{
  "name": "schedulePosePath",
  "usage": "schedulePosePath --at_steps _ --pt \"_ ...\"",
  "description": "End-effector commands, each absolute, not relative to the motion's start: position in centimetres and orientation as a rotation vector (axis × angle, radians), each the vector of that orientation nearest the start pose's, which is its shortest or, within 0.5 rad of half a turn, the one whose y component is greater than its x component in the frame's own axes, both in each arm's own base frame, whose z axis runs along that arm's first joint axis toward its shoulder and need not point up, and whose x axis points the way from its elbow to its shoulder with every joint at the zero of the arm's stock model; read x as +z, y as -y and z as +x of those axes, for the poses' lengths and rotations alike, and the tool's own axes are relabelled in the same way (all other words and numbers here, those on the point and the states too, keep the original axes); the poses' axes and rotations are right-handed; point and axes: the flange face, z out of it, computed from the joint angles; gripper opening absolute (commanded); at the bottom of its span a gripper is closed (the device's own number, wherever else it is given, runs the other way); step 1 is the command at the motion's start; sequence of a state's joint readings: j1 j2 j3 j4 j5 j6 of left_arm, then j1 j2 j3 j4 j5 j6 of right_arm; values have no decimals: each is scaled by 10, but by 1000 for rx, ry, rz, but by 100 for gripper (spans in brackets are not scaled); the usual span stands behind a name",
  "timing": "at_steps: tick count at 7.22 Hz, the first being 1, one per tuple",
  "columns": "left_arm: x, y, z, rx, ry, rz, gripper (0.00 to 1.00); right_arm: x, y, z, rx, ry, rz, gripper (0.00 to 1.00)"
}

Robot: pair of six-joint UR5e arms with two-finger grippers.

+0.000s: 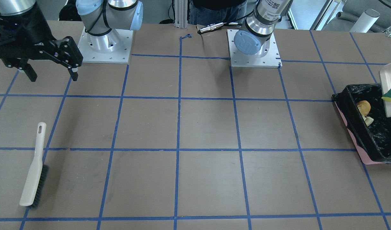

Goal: Sweep and dump trash into bin
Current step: 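Lower the brush onto the table and open the right gripper, lifting away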

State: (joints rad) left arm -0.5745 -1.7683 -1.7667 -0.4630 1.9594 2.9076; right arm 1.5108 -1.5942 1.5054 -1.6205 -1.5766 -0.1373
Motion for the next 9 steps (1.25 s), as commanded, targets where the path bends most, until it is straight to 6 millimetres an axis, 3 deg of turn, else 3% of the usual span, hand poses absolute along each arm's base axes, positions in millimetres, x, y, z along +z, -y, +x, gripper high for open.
schedulePosePath --at_steps 1,4,6,7,9 --pt "425 393 414 856 -1537 1892 0 534 495 114 -195 -3147 -147 100" --pt "433 404 386 934 -1485 1836 0 533 496 115 -202 -3146 -133 100" --pt "419 396 373 951 -1437 1795 0 531 495 118 -191 -3133 -66 100" --pt "419 395 368 951 -1418 1770 0 528 496 120 -190 -3107 13 100" --pt "418 394 366 970 -1381 1780 0 529 494 120 -197 -3106 -6 100"
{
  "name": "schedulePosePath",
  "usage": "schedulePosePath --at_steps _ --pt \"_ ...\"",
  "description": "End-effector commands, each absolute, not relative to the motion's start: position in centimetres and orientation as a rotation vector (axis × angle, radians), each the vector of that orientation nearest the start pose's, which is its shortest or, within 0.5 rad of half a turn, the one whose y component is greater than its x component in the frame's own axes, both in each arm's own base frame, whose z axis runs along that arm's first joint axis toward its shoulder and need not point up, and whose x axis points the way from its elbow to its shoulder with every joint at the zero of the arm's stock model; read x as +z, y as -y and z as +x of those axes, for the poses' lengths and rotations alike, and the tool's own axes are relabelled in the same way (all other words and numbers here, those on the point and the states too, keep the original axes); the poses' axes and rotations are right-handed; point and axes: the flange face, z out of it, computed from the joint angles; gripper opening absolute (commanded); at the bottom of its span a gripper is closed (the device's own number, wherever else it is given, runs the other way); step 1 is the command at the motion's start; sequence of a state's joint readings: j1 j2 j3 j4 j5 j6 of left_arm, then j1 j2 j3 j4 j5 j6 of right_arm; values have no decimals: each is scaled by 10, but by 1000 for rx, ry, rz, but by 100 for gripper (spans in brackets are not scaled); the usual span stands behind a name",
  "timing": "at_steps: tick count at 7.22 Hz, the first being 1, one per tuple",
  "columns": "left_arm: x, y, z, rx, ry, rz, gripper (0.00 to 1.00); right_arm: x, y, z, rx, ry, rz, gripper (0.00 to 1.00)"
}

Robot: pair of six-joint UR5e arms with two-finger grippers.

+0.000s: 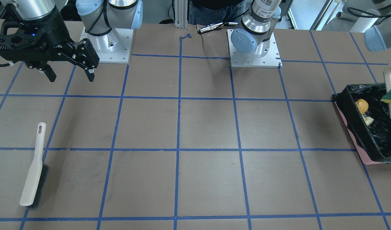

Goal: Sweep and dump trash into bin
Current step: 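Hold the dustpan inverted over the bin with the left gripper to empty it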

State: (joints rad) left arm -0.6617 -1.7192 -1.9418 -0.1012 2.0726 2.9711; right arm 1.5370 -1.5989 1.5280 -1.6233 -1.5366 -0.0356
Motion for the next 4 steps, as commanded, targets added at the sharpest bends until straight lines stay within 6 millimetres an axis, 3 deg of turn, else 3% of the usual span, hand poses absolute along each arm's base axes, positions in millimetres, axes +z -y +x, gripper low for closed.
schedulePosePath --at_steps 1,4 --pt "419 395 363 974 -1368 1771 0 529 493 121 -195 -3101 1 100" --pt "415 392 351 974 -1342 1733 0 528 493 120 -190 -3105 1 100"
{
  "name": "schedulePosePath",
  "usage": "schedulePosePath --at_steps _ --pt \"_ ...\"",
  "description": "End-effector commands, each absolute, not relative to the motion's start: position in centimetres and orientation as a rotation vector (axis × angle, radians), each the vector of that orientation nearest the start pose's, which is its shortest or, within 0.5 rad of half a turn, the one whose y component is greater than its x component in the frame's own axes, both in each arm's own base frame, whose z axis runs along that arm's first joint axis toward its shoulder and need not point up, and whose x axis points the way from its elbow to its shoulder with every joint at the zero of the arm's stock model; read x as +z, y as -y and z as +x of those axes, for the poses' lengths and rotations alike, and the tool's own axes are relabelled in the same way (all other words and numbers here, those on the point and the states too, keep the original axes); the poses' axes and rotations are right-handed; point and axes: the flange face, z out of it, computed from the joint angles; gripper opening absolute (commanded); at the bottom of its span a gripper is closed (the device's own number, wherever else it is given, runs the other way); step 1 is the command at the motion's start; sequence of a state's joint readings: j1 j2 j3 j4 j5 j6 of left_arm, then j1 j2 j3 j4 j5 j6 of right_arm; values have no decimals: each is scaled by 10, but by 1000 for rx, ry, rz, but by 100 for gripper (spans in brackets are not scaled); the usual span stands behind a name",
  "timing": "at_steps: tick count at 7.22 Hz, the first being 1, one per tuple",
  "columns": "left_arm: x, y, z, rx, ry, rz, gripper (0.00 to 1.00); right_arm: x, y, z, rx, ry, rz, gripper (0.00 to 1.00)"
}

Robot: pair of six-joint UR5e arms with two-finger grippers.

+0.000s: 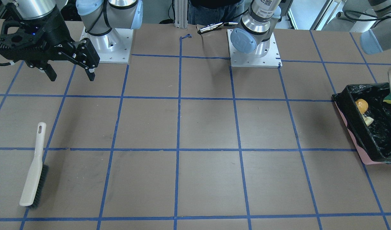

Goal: Sweep and dump trash into bin
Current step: 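Hold the dustpan inverted over the bin with the left gripper to empty it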

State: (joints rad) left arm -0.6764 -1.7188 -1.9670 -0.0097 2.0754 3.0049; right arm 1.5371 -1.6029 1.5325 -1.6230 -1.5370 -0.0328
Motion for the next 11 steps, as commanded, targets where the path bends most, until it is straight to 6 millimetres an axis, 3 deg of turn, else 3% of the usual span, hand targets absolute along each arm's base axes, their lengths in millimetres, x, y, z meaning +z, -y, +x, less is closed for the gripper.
schedulePosePath --at_steps 1,2,4,5,7,9,10,11 --pt "410 387 335 975 -1296 1677 0 525 493 120 -183 -3103 -1 100" --pt "406 381 324 978 -1280 1671 0 525 492 121 -183 -3102 -1 100" --pt "411 383 325 976 -1269 1699 0 525 492 120 -183 -3103 -3 100" --pt "421 389 332 972 -1274 1760 0 524 493 120 -181 -3105 -3 100" --pt "466 415 351 862 -1275 1954 0 524 493 121 -181 -3100 -4 100" --pt "501 434 350 634 -1275 2143 0 522 494 121 -176 -3099 -1 100" --pt "518 442 339 431 -1256 2231 0 523 494 121 -178 -3099 -1 100" --pt "526 445 329 241 -1348 2268 0 523 493 121 -180 -3099 -1 100"
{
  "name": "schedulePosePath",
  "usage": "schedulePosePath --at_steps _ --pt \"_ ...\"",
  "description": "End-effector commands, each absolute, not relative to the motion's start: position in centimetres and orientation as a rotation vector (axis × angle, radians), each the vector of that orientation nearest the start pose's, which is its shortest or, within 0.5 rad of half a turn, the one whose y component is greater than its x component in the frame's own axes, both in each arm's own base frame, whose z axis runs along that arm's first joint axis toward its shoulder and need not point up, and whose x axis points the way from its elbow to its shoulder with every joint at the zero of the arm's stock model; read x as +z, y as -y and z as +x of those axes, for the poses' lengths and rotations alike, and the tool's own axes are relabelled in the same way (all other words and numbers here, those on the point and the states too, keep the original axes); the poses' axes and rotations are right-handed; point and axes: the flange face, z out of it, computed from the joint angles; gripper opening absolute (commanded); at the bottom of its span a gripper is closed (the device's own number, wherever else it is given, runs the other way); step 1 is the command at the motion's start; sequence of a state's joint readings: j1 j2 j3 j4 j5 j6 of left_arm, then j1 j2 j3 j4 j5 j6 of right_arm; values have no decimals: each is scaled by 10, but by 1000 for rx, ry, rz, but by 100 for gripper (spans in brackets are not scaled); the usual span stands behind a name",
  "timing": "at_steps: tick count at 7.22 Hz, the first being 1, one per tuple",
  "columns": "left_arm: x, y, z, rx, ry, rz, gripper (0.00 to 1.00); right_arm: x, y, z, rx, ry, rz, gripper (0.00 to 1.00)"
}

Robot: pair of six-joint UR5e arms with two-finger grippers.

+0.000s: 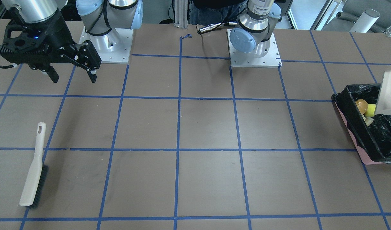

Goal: Sweep and dump trash into bin
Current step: 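Hold the dustpan inverted over the bin with the left gripper to empty it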

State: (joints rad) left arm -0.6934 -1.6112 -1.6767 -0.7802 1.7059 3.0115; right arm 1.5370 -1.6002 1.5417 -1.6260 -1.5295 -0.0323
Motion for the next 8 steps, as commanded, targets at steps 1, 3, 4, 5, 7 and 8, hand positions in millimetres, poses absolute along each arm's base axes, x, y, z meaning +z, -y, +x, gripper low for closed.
schedulePosePath --at_steps 1,3,4,5,7,8 --pt "527 451 318 59 -1488 2232 0 524 493 121 -183 -3100 -4 100" --pt "501 478 285 -143 -1774 2157 0 525 493 121 -185 -3100 -6 100" --pt "490 503 248 -208 -1962 2060 0 525 493 121 -188 -3099 -4 100" --pt "473 528 212 -232 -1969 2110 0 525 494 121 -195 -3098 -4 100" --pt "419 568 183 -254 -2041 2192 0 526 493 121 -197 -3098 -2 100" --pt "399 597 162 -244 -2011 2263 0 525 494 121 -195 -3098 -4 100"
